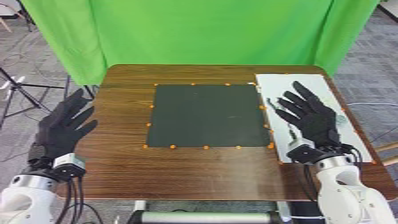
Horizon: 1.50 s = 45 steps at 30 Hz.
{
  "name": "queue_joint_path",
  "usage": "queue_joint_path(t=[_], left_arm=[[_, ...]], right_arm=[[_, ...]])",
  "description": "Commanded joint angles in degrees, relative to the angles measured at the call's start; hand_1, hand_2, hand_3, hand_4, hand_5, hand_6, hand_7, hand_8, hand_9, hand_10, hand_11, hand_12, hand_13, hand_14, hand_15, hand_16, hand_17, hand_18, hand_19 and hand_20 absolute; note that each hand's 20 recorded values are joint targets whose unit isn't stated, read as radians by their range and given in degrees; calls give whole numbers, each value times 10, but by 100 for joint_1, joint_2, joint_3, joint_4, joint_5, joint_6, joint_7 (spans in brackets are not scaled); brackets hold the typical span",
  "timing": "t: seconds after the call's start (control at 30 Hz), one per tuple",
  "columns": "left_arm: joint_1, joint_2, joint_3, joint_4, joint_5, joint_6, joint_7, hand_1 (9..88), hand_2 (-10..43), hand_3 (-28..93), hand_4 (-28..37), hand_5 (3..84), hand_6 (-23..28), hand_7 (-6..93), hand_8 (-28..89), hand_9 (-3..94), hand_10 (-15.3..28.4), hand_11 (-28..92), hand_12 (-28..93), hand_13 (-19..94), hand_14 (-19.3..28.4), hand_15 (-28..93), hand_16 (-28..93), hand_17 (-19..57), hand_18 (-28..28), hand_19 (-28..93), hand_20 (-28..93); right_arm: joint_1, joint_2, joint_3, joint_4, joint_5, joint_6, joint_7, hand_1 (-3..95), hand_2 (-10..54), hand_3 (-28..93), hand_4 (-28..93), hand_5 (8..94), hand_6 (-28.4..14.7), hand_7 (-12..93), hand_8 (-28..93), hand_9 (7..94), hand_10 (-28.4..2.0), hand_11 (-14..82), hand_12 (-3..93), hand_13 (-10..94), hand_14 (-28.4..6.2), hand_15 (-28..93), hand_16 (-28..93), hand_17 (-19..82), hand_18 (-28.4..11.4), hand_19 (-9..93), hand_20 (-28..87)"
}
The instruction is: Arrange flowers
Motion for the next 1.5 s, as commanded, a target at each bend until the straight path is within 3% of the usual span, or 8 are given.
queue_joint_path(t=[0.03, 0.23, 0.33, 0.57, 0.67, 0.9, 1.0, 1.5], left_arm=[[-98, 29, 51, -11, 143, 38, -77, 234, -23, 681, -283, 216, 8, 177, -87, 171, 89, 84, 218, 122, 110, 147, 82, -124, 189, 370, 79], [-19, -29, 47, -12, 101, 63, -31, 234, -23, 683, -283, 215, 8, 176, -87, 171, 88, 85, 219, 122, 110, 147, 81, -124, 189, 372, 79], [-102, -18, 95, 14, 113, 37, -14, 233, -23, 683, -283, 215, 8, 177, -87, 171, 87, 86, 219, 122, 110, 148, 82, -124, 189, 372, 78], [155, -91, -12, -78, 86, 105, -23, 234, -23, 683, -283, 215, 8, 179, -88, 170, 88, 87, 219, 123, 110, 149, 82, -124, 189, 372, 78], [158, -86, -34, -76, 95, 97, -12, 233, -22, 687, -283, 218, 8, 178, -88, 172, 88, 87, 217, 124, 110, 149, 81, -123, 189, 372, 78], [123, -84, -24, -75, 104, 66, -28, 231, -20, 689, -283, 220, 8, 179, -88, 173, 90, 90, 216, 126, 111, 150, 80, -123, 189, 372, 78], [158, -75, -50, -93, 102, 89, -19, 231, -20, 688, -283, 221, 9, 179, -89, 174, 90, 91, 215, 127, 111, 151, 80, -123, 189, 373, 78], [172, -72, -99, -104, 118, 97, -33, 232, -18, 688, -283, 222, 9, 176, -87, 174, 89, 93, 212, 129, 113, 155, 77, -123, 188, 372, 78]], right_arm=[[8, 0, -51, -22, 30, -12, -37, 134, 8, 821, -253, 296, -35, 149, -96, 328, -132, 49, 233, 276, -111, 38, 371, 31, -191, 355, 240], [-11, 82, -35, -41, 3, -70, 46, 134, 8, 821, -252, 296, -34, 149, -96, 328, -132, 49, 233, 276, -112, 38, 371, 30, -192, 356, 240], [9, 279, -84, -201, -316, 510, 233, 146, 9, 823, -252, 301, -35, 151, -97, 339, -132, 55, 232, 305, -113, 49, 367, 34, -193, 377, 251], [14, 982, -464, -549, -3605, 2124, 1386, 344, 46, 818, -278, 507, -8, 338, -131, 594, -122, 293, 212, 532, -89, 611, 193, 132, -189, 613, 349], [-160, 1280, -621, -620, -5494, 2295, 1930, 434, 5, 750, -282, 539, -3, 467, -69, 668, -99, 328, 338, 579, -81, 721, 223, 161, -182, 661, 375], [-653, 1784, -652, -999, -8018, 1097, 2802, 512, -95, 458, -283, 572, 16, 567, 52, 656, -104, 581, 394, 595, -88, 815, 297, 184, -181, 705, 427], [-800, 1893, -589, -1119, -8251, 500, 2983, 464, -95, 490, -283, 582, 12, 616, -182, 624, -103, 622, 445, 569, -103, 842, 329, 172, -185, 706, 440], [-993, 2069, -660, -1126, -8630, 65, 3317, 263, -95, 749, -283, 526, -11, 621, -225, 543, -135, 637, 462, 504, -129, 859, 321, 136, -191, 693, 451]])
